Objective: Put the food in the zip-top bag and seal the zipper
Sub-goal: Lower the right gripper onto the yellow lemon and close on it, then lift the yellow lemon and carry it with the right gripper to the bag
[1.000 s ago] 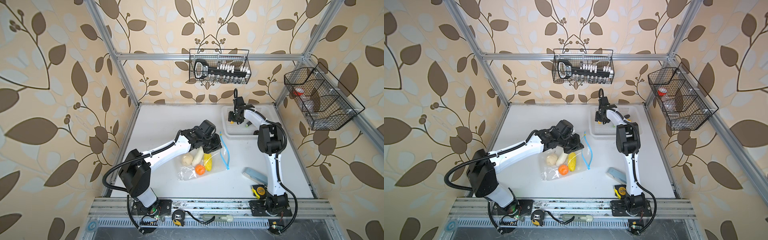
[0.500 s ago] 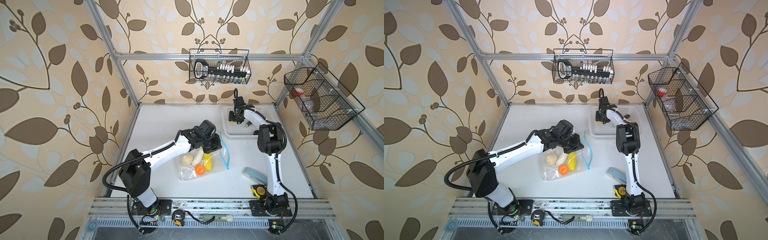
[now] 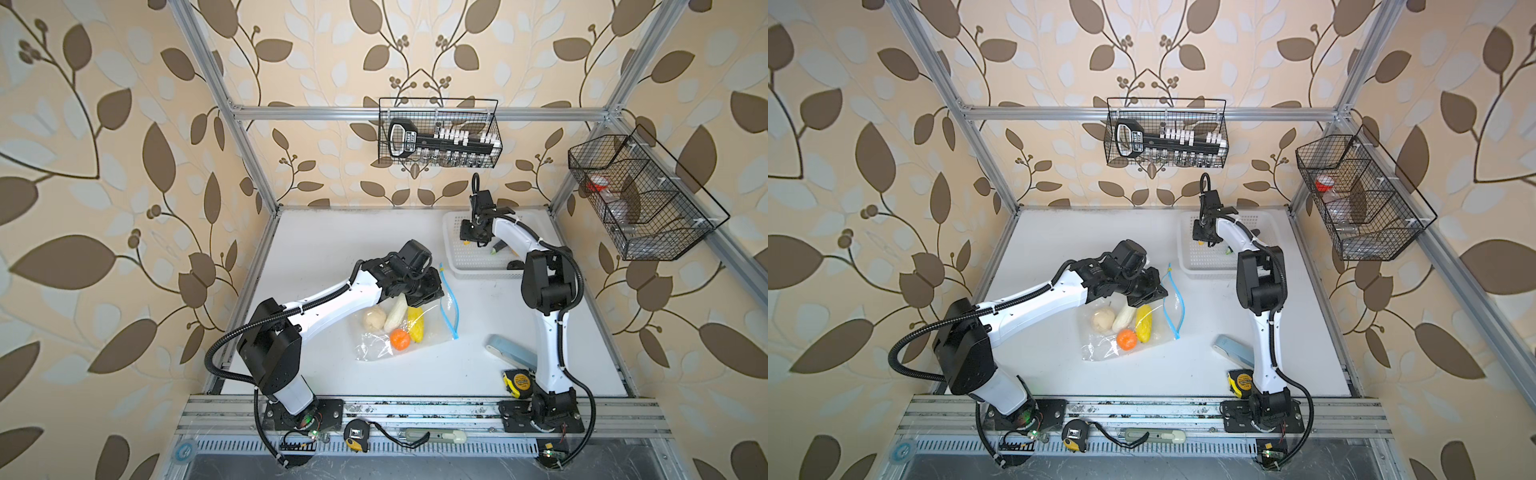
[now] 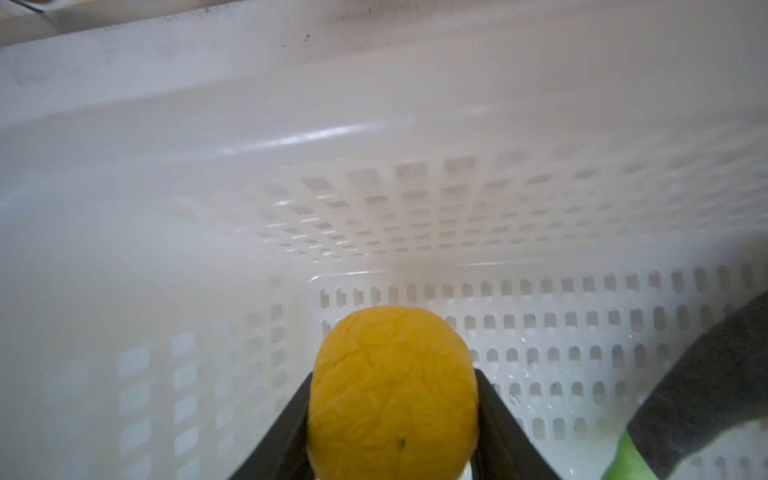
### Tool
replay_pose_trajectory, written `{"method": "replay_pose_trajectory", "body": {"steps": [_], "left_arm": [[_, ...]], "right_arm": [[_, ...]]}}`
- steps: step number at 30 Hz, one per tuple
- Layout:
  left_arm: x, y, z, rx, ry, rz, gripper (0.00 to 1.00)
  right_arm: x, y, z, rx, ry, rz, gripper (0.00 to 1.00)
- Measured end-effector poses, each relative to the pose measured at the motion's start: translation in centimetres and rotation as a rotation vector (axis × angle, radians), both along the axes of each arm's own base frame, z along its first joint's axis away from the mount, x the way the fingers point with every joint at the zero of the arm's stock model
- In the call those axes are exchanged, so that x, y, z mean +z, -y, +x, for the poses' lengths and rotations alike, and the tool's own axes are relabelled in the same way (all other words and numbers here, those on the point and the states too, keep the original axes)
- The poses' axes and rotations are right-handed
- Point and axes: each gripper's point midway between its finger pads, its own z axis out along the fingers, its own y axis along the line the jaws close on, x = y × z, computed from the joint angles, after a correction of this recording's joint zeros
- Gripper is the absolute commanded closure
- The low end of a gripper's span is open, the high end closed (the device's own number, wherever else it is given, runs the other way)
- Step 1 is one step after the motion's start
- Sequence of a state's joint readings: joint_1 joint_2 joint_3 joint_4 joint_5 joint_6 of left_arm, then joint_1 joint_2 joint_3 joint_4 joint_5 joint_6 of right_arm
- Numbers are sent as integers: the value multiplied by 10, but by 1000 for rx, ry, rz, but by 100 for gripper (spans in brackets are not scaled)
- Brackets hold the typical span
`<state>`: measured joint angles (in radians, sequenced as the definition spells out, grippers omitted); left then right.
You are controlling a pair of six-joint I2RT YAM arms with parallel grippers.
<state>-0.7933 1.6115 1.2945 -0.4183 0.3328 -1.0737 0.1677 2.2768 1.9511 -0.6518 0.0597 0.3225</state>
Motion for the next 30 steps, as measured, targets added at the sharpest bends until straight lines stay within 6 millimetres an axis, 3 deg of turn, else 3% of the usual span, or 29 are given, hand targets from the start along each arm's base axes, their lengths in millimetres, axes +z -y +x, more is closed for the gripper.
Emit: {"method": "replay_pose_trajectory", "body": {"steps": [8, 17, 20, 30], "left_arm": [[0, 0, 0, 0, -1, 2, 100], [-1, -1, -1, 0, -3, 5, 100], [-1, -1, -1, 0, -5, 6, 100], [5, 0, 0, 0, -2, 3, 100]], "right_arm": [[30, 4, -26, -8, 27, 15, 50], [91, 5, -59, -2, 121, 43, 50], [103, -1, -76, 13, 138, 51, 50], [102, -44, -150, 135, 115, 82, 50]]}}
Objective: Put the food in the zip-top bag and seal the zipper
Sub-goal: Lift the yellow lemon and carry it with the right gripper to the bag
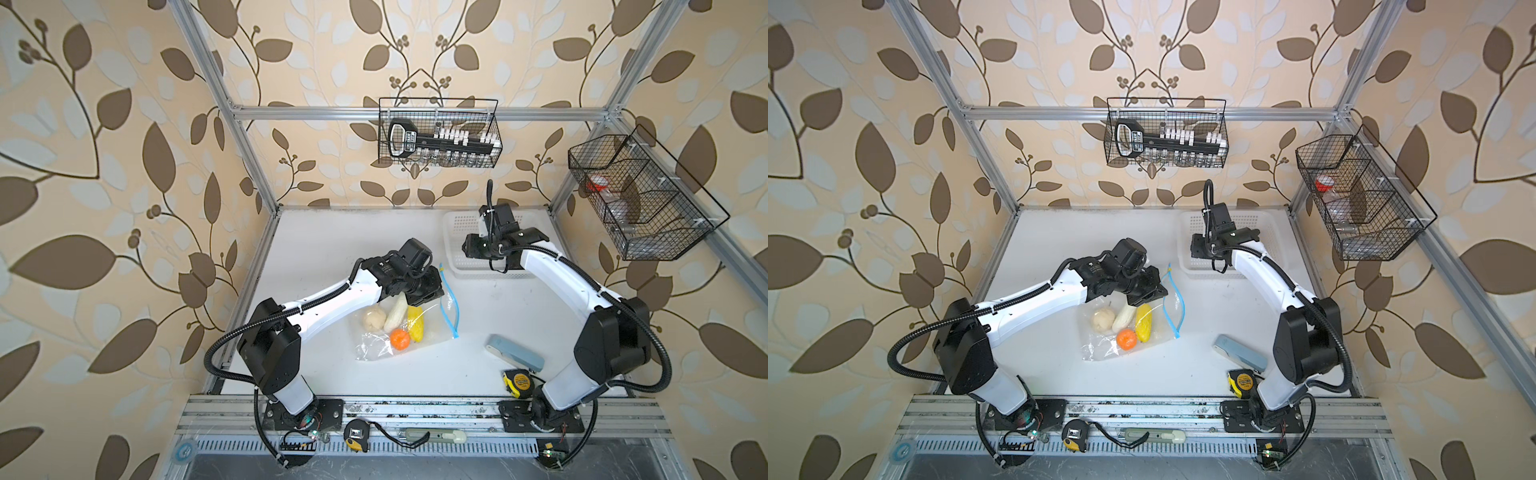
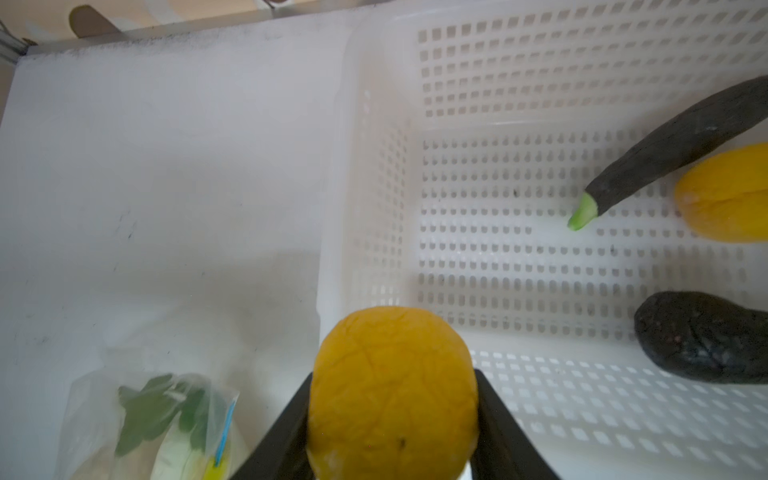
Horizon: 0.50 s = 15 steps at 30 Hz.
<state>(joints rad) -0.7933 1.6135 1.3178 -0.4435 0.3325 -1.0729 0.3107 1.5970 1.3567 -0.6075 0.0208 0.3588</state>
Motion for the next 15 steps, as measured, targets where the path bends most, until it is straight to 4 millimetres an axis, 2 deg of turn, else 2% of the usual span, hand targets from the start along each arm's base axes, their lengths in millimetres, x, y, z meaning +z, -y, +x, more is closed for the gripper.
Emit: {"method": "replay_pose_trajectory", "body": {"steps": [9, 15], "left_arm": [[-3, 3, 3, 0, -5, 5, 100], [-1, 4, 4, -1, -2, 2, 100]], "right_arm": [[9, -22, -64, 95, 28, 24, 51], [-3, -31, -109, 156, 9, 56, 51]]}}
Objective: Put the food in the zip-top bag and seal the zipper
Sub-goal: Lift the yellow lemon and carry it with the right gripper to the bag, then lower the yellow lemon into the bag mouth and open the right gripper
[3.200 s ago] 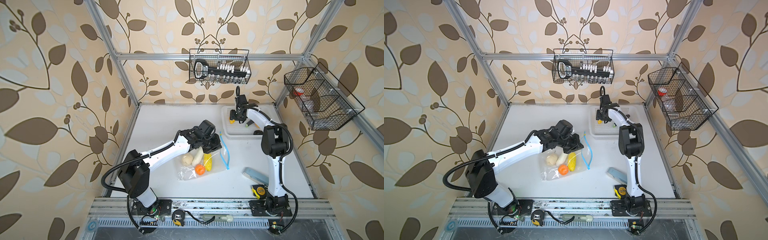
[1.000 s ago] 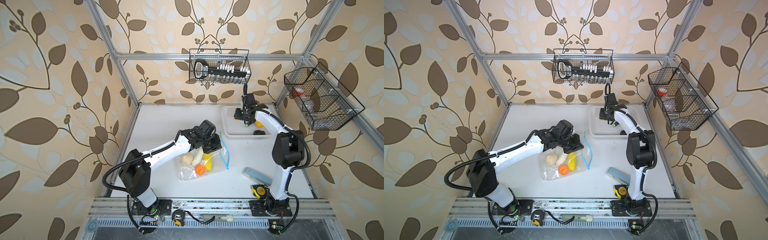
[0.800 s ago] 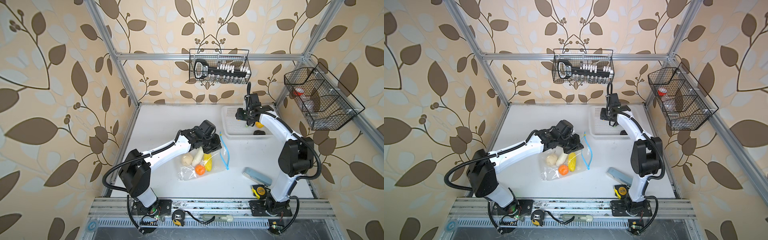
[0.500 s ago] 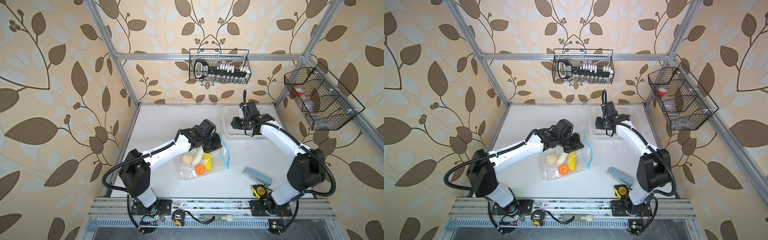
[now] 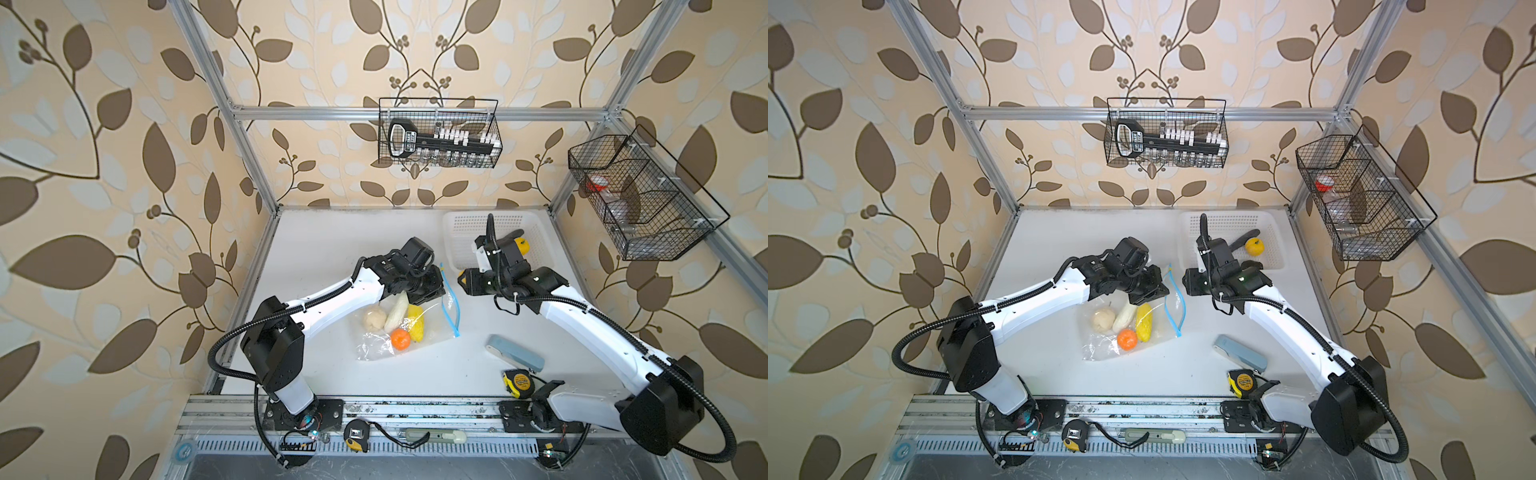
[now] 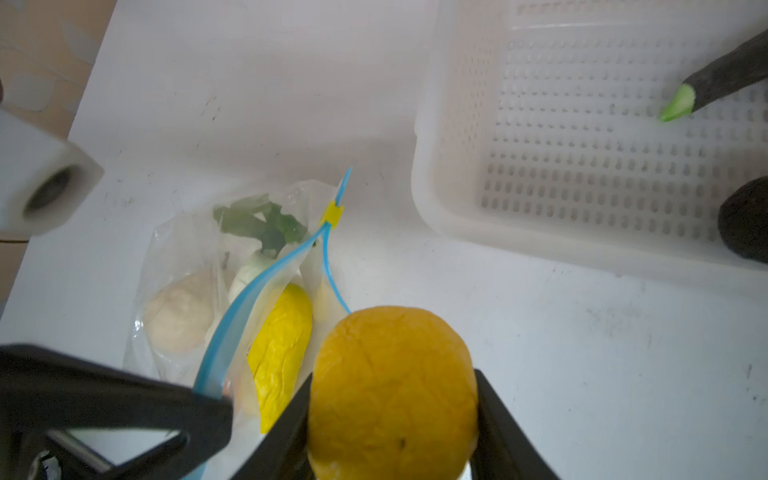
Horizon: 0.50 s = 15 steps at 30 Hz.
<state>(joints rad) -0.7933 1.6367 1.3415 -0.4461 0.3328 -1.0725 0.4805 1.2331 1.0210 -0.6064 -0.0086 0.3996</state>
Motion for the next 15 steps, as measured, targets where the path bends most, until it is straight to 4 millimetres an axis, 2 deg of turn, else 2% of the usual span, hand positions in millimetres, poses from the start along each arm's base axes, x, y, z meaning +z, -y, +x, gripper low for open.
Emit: {"method": "replay_pose_trajectory", "body": {"steps": [8, 15], "left_arm": [[-1, 0, 0, 0, -1, 0, 100], [-1, 1, 0, 0, -1, 0, 100]], "right_arm": [[-23, -11, -32, 53, -53, 19, 51], [-28, -23, -38, 77, -63, 43, 52]]}}
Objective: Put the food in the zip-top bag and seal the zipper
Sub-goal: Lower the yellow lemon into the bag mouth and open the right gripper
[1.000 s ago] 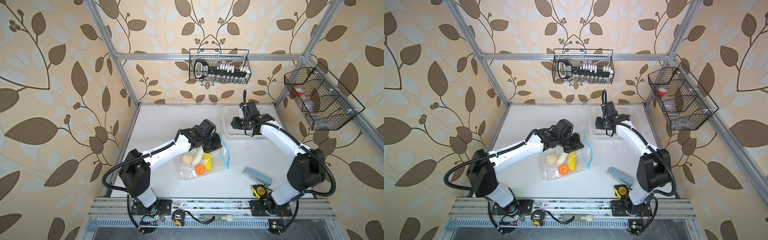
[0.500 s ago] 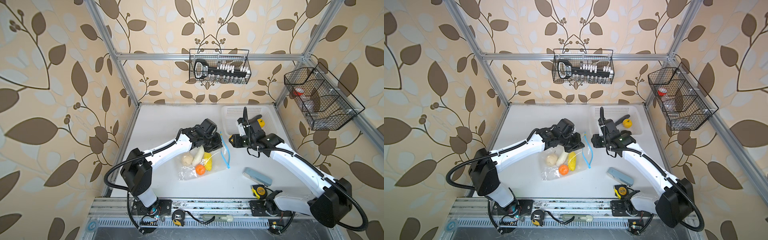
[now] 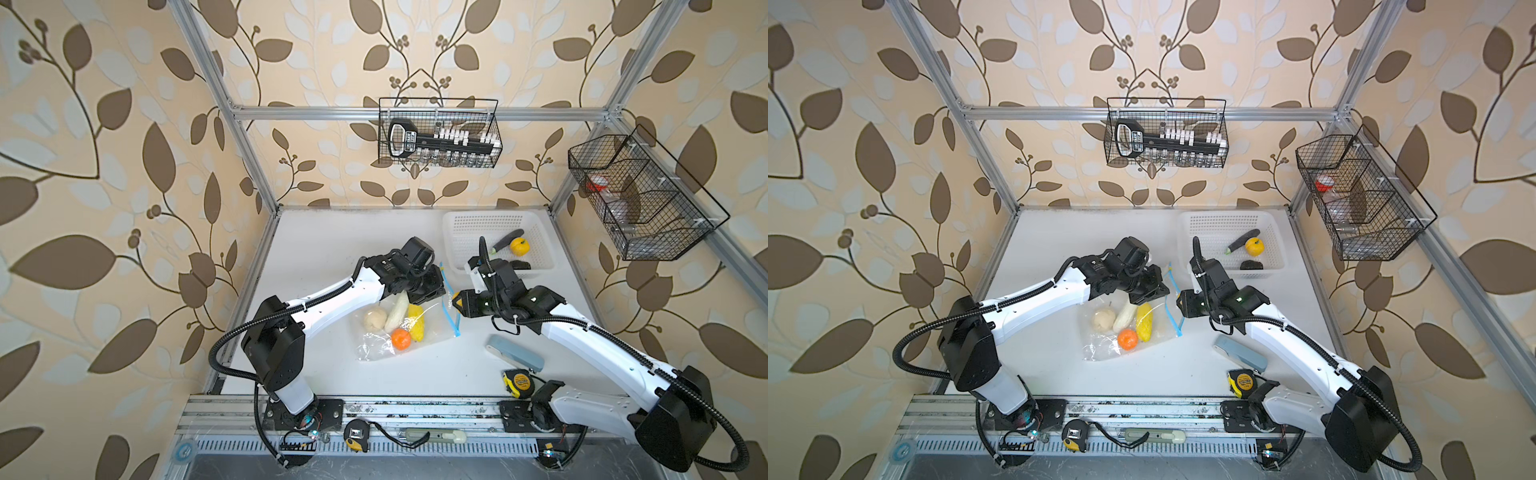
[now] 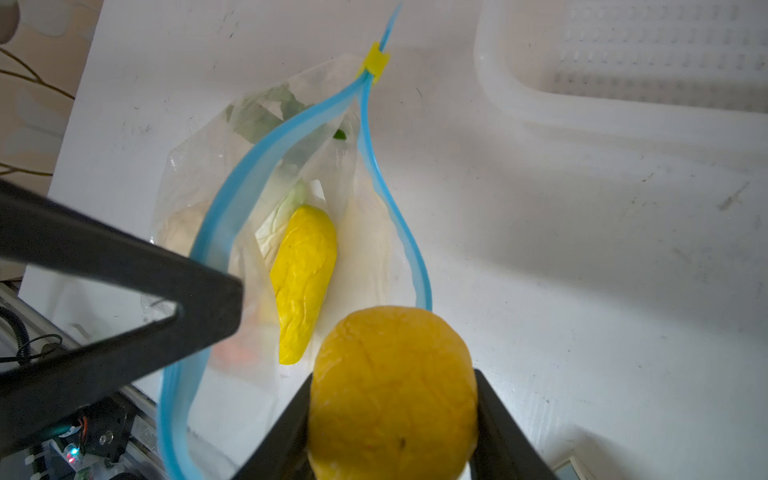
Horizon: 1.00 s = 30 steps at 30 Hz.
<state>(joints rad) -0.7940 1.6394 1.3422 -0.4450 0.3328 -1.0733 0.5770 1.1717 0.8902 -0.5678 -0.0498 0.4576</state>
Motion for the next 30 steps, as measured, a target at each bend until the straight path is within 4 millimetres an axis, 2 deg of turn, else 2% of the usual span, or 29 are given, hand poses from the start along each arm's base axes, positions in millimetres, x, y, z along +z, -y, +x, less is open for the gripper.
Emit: {"method": "replay_pose_trajectory", "body": {"steps": [6, 17, 23, 30], "left_arm": [[0, 2, -2, -6, 0, 0, 100], [0, 2, -2, -6, 0, 0, 100], [0, 3, -4, -12, 0, 0, 100], [0, 3, -4, -11, 1, 0, 100]], "right_arm": [[-5, -13, 0, 25, -4, 14, 52], [-33, -14, -4, 31, -56, -18, 52], [-34, -14, -3, 31, -53, -16, 51], [-36, -15, -2, 31, -54, -17, 45]]}}
